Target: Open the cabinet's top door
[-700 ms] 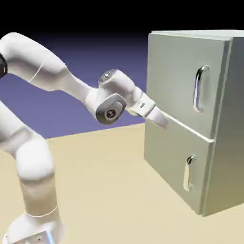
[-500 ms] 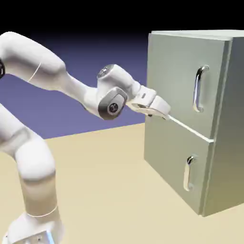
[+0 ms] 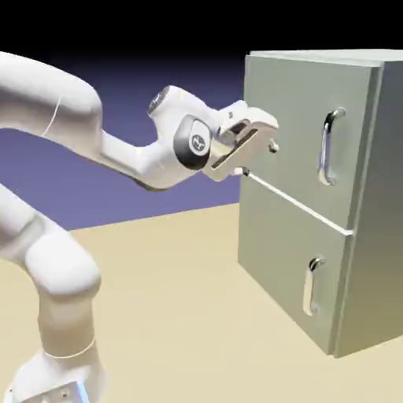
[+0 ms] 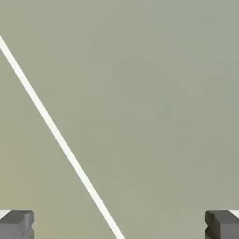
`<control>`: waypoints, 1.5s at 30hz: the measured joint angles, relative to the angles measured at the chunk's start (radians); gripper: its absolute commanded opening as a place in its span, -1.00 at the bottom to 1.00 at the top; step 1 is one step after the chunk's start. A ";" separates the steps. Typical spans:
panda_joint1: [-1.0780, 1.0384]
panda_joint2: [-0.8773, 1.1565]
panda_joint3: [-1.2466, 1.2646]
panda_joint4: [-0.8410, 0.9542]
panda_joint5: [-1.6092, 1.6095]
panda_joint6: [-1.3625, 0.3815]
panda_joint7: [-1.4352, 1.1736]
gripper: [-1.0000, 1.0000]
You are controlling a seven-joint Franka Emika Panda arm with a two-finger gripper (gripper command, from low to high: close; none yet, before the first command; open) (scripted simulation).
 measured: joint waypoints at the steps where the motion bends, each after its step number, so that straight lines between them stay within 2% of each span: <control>1: 0.013 -0.005 -0.015 0.007 -0.043 -0.002 -0.014 0.00; 45: 0.577 -0.215 -0.652 0.302 -1.904 -0.092 -0.615 0.00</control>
